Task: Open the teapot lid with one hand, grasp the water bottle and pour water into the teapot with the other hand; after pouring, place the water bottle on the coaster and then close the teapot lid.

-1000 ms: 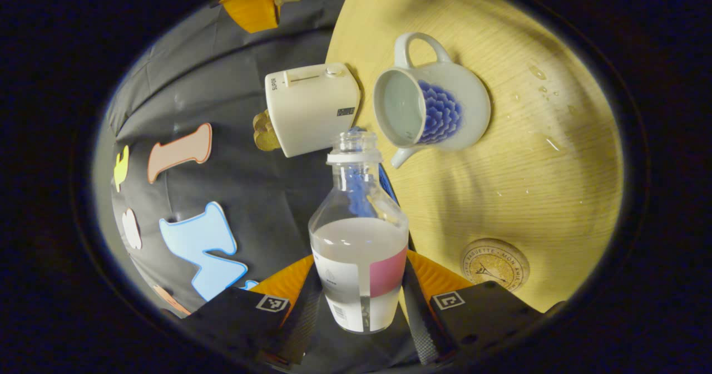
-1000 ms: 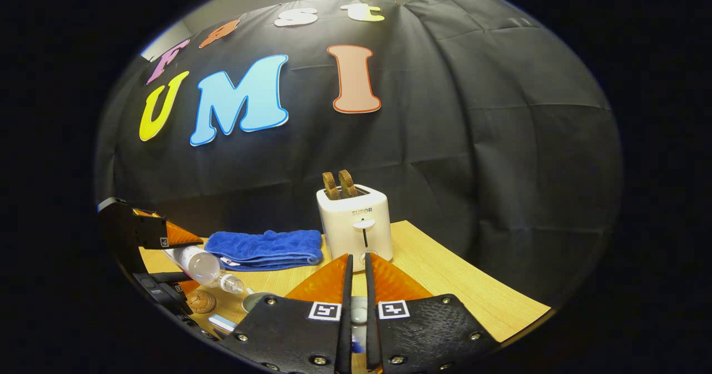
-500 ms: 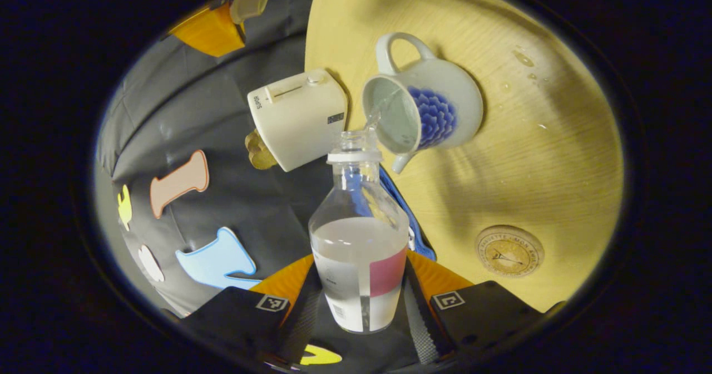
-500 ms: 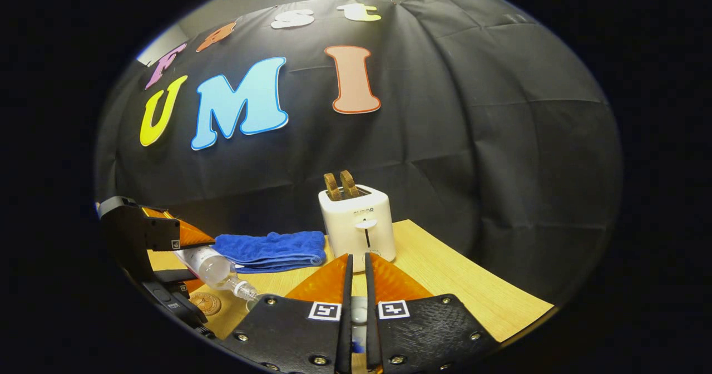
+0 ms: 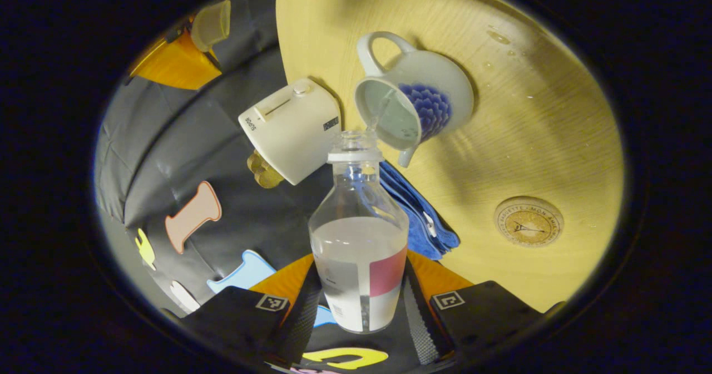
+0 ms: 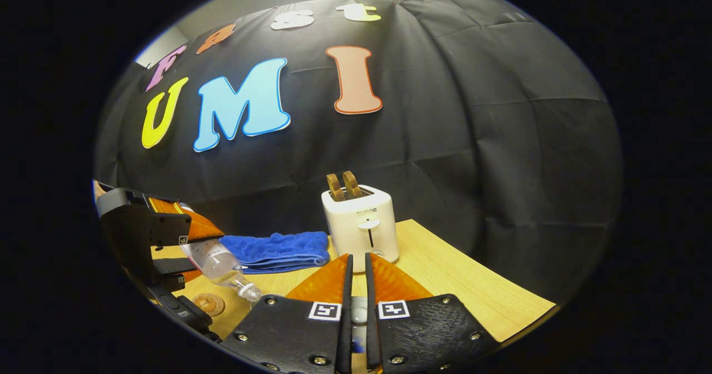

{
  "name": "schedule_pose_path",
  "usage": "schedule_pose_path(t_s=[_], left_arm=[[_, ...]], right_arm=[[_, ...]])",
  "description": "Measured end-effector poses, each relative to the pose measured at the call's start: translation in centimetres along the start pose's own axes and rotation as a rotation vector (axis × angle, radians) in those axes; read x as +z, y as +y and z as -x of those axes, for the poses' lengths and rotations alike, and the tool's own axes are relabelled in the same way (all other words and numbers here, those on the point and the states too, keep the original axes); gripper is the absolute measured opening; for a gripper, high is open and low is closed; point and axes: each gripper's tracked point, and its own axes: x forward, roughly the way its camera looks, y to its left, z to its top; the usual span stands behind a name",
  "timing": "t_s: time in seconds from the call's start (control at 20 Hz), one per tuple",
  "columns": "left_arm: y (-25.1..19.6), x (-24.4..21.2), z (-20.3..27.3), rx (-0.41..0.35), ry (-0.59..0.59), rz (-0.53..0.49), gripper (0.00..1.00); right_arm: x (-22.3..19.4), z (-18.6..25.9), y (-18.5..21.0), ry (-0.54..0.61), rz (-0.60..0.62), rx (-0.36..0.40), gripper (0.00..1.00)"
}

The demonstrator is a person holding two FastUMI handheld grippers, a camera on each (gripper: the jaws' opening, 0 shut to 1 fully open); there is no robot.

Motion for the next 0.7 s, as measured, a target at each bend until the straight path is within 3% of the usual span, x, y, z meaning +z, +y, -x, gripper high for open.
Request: schedule_pose_path(t_s=[0.7], left_arm=[[1.3, -0.7, 0.2, -0.002, 0.038, -0.122, 0.84]], right_arm=[[0.0, 0.0, -0.1, 0.003, -0.021, 0.003, 0.10]])
